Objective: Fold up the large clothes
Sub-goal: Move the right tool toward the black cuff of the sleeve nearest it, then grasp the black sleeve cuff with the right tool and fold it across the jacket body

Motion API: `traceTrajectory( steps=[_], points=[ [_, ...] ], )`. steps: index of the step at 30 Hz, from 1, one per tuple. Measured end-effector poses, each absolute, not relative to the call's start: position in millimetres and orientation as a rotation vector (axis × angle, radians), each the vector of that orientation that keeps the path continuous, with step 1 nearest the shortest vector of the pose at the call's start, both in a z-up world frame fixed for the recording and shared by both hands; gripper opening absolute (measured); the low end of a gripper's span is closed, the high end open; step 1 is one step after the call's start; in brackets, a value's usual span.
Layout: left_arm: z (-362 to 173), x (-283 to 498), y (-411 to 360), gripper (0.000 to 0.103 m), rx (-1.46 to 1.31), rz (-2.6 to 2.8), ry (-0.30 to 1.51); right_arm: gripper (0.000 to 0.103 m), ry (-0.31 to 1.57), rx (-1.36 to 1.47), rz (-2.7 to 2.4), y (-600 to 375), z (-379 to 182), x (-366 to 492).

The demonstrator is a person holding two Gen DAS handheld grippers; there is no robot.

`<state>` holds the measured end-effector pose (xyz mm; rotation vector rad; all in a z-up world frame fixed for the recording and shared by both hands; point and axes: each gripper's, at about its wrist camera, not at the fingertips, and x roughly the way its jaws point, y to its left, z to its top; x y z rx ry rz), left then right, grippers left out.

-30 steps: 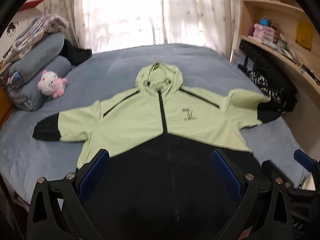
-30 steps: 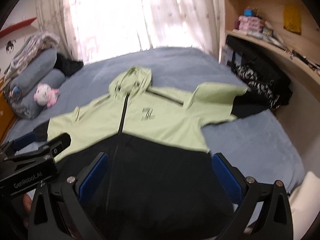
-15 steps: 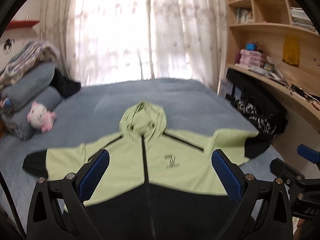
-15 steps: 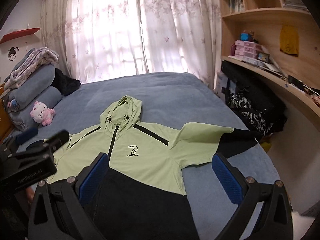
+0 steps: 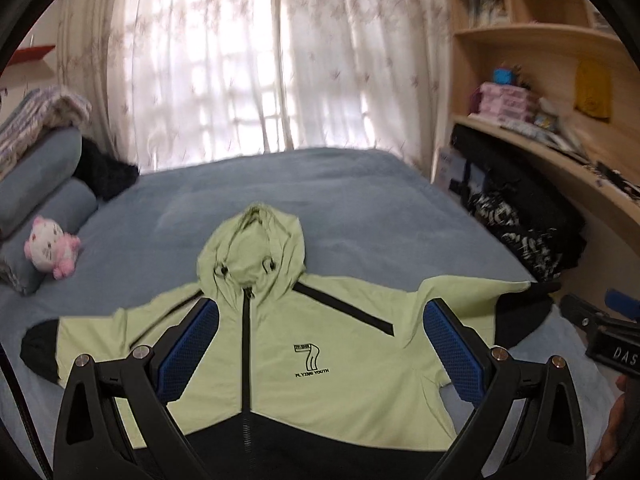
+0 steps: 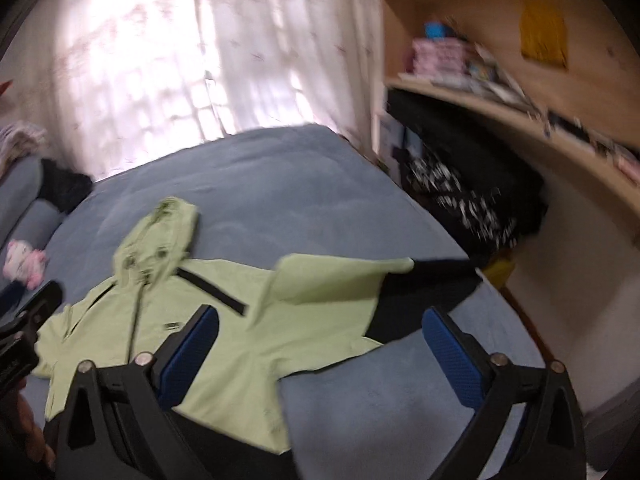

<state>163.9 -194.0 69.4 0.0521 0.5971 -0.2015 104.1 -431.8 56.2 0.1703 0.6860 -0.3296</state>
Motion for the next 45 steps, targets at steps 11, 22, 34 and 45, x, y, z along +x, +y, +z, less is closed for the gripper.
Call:
traceTrajectory(
  steps=[11,22,34,45],
  points=[
    [-26,246,-244,0.093,0.032,-0.194,0.789,0.073,0.871,0.558,-0.504,-587,-66,155],
    [-94,280,-272,0.093,0.036,-0.176,0.859,0.072,0.868,0.848,-0.542,-644,-146,177],
    [-91,272,-260,0.093,0.048,-0.183,0.863,0.003,0.663,0.755,-0.544,-623,-100,167],
    [-26,223,-162,0.093,-0.038,-0.095,0.765,0.003,0.508,0.316,-0.016,-409,33,169]
  ],
)
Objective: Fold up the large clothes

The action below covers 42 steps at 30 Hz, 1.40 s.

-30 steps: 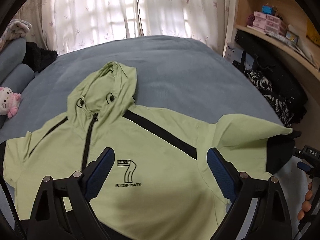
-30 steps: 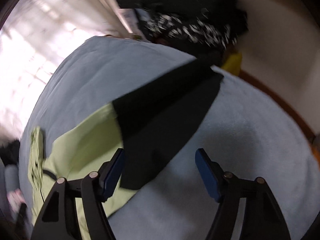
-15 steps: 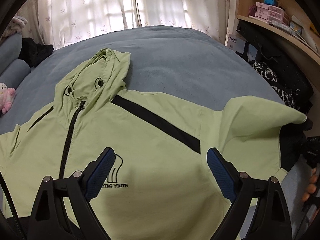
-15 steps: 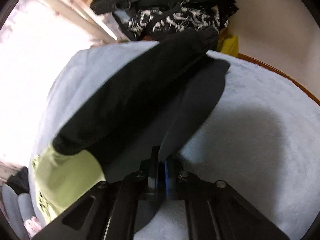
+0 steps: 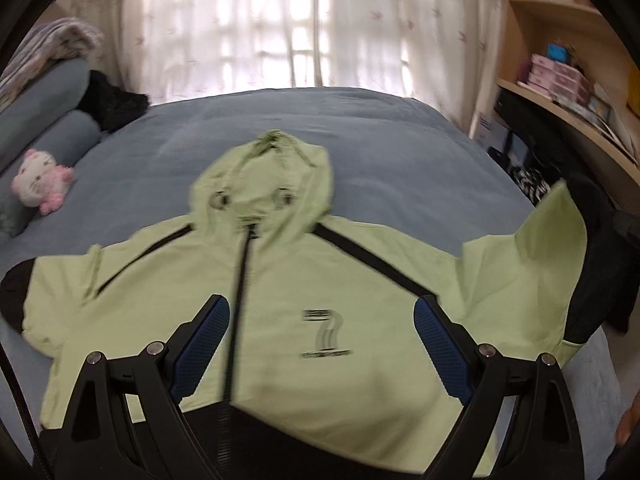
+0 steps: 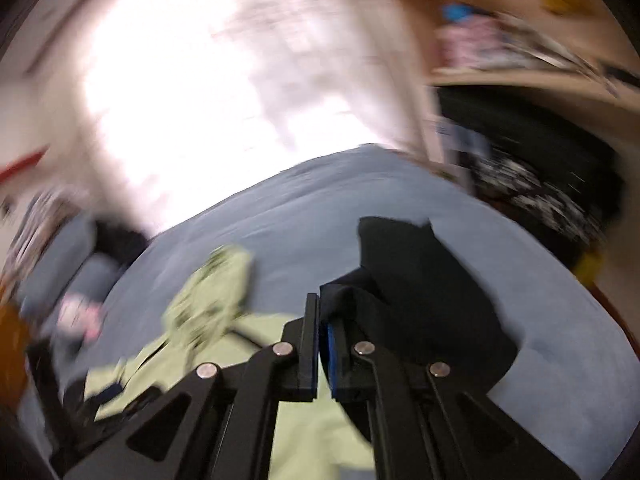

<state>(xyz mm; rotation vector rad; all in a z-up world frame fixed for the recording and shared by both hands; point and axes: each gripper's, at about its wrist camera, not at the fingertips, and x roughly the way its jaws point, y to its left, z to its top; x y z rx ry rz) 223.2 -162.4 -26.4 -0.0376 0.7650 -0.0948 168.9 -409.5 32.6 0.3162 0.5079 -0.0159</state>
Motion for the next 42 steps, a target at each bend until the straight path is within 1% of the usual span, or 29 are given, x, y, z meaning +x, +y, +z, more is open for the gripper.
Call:
traceTrajectory(
  steps=[3,7,8,9,13,14,15,17,18,20,25,30,36,42],
  points=[
    [-24,216,-127,0.093,-0.068,-0.061,0.782,0.003,0.574,0.242,0.112,-346,21,176],
    [-35,208,-82,0.093,-0.094,-0.01,0.845,0.004,0.73,0.168,0.206,-281,-29,183],
    [-40,207,-74,0.093,-0.095,0.001,0.859,0.006,0.771,0.159,0.223,-271,-43,184],
    [-45,205,-65,0.093,-0.096,0.015,0.87,0.007,0.816,0.156,0.237,-258,-56,181],
    [-66,193,-48,0.093,-0.104,0.014,0.928,0.008,0.941,0.088,0.219,-213,-96,166],
    [-71,190,-47,0.093,-0.106,0.001,0.944,0.018,0.955,0.07,0.206,-207,-102,162],
    [-75,187,-47,0.093,-0.108,-0.011,0.951,0.033,0.97,0.059,0.201,-202,-105,157],
    [-81,181,-49,0.093,-0.104,-0.035,0.962,0.05,0.976,0.04,0.185,-198,-109,146],
    [-83,176,-50,0.093,-0.101,-0.053,0.961,0.051,0.973,0.036,0.177,-200,-110,137],
    [-83,171,-54,0.093,-0.096,-0.075,0.955,0.051,0.982,0.058,0.17,-208,-110,123],
    [-83,156,-67,0.093,-0.073,-0.13,0.943,0.051,1.001,0.25,0.149,-241,-112,98],
    [-81,140,-93,0.093,-0.009,-0.196,0.931,0.051,0.962,0.348,0.038,-274,-106,70],
    [-79,123,-146,0.093,0.098,-0.312,0.906,0.051,0.926,0.335,-0.172,-314,-93,49],
    [-95,125,-198,0.093,0.191,-0.386,0.932,0.051,0.917,0.37,-0.25,-342,-101,42]
  ],
)
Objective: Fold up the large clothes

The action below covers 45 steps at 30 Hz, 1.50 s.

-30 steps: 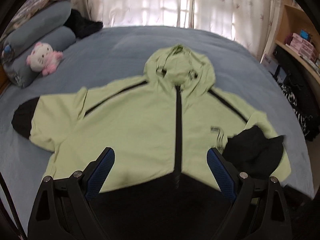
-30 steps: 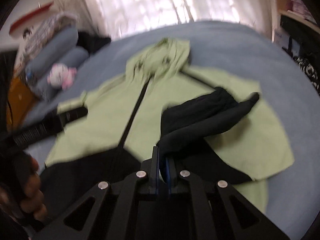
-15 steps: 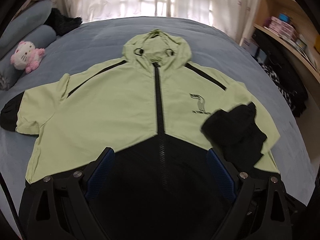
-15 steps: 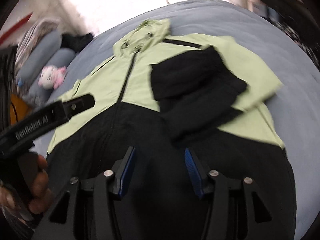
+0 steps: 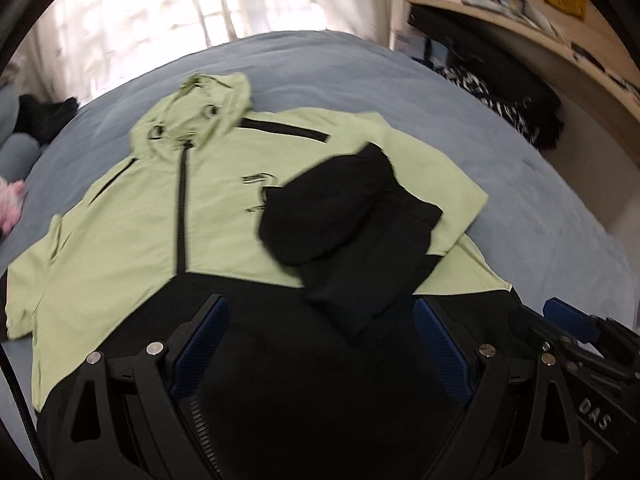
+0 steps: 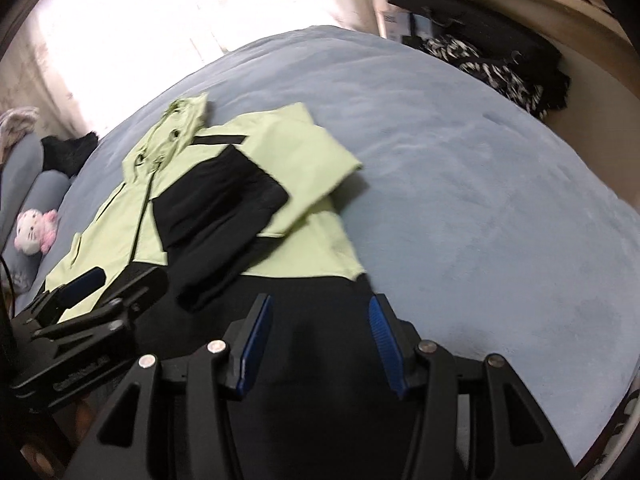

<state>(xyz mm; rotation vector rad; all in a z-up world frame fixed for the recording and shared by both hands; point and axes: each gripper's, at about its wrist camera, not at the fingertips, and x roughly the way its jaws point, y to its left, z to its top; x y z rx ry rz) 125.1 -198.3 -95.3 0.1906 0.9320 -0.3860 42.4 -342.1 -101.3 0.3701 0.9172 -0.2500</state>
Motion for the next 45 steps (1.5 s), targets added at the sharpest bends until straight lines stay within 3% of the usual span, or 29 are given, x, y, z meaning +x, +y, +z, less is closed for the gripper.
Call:
traceTrajectory(
  steps=[11,12,14,16,19,25,29,33,39,41,43,45],
  points=[
    [-142,172,-245,0.092,0.211,-0.393,1.069,0.051,0.949,0.47,-0.244,-365,-131,37],
    [-142,175,-244,0.087,0.198,-0.387,1.068,0.051,0.951,0.472,-0.243,-365,-133,37],
    [-142,178,-242,0.062,0.18,-0.384,1.062,0.051,0.952,0.475,-0.239,-365,-135,37],
    [-140,183,-236,0.022,0.157,-0.385,1.073,0.051,0.954,0.475,-0.236,-365,-136,38],
    [-133,190,-220,0.012,0.073,-0.394,1.085,0.051,0.956,0.465,-0.238,-364,-138,39],
    [-91,199,-171,0.011,-0.081,-0.36,0.967,0.051,0.952,0.455,-0.247,-362,-138,38],
    [-72,203,-98,0.012,-0.341,-0.282,0.885,0.051,0.953,0.446,-0.253,-358,-137,37],
    [-112,208,-16,0.013,-0.596,-0.125,0.972,0.051,0.957,0.443,-0.255,-354,-136,39],
    [-158,194,41,0.013,-0.618,-0.003,1.076,0.051,0.971,0.408,-0.244,-343,-131,46],
    [-156,190,47,0.016,-0.62,-0.03,1.071,0.051,0.972,0.4,-0.242,-339,-130,48],
    [-152,192,50,0.03,-0.607,-0.051,1.065,0.053,0.974,0.395,-0.241,-335,-129,50],
    [-147,194,53,0.037,-0.605,-0.064,1.051,0.053,0.975,0.395,-0.24,-332,-128,52]
  ],
)
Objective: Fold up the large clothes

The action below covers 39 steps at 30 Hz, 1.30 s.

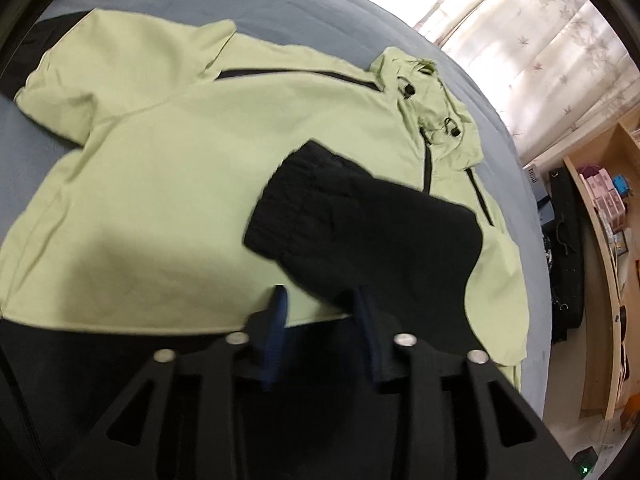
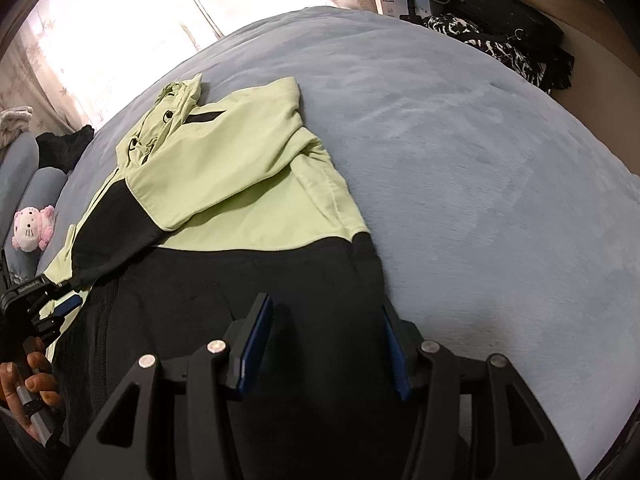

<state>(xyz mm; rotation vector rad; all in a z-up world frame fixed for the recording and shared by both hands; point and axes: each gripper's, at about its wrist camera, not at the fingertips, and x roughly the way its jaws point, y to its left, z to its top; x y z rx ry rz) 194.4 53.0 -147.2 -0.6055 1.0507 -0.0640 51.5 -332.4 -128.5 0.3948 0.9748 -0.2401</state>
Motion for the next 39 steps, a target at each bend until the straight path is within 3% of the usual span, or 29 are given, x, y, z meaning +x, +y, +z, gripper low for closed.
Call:
traceTrajectory(
  steps=[5,26,27,28,39],
  points=[
    [-138,204,70,0.047,-0.616,-0.058,1.007,0.053,0.97,0.384,-0.238,-326,-124,52],
    [-168,343,61,0.051,-0.262,-0.347,1.184,0.053,0.943,0.276,-0.267,-302,-100,82],
    [-166,342,58,0.049,-0.235,-0.353,1.18,0.053,0.941,0.268,-0.267,-300,-99,86],
    [-163,340,54,0.027,-0.208,-0.356,1.174,0.053,0.938,0.261,-0.266,-299,-97,90],
    [-75,324,38,0.024,-0.039,-0.136,0.764,0.052,0.855,0.206,-0.391,-311,-73,122]
  ],
)
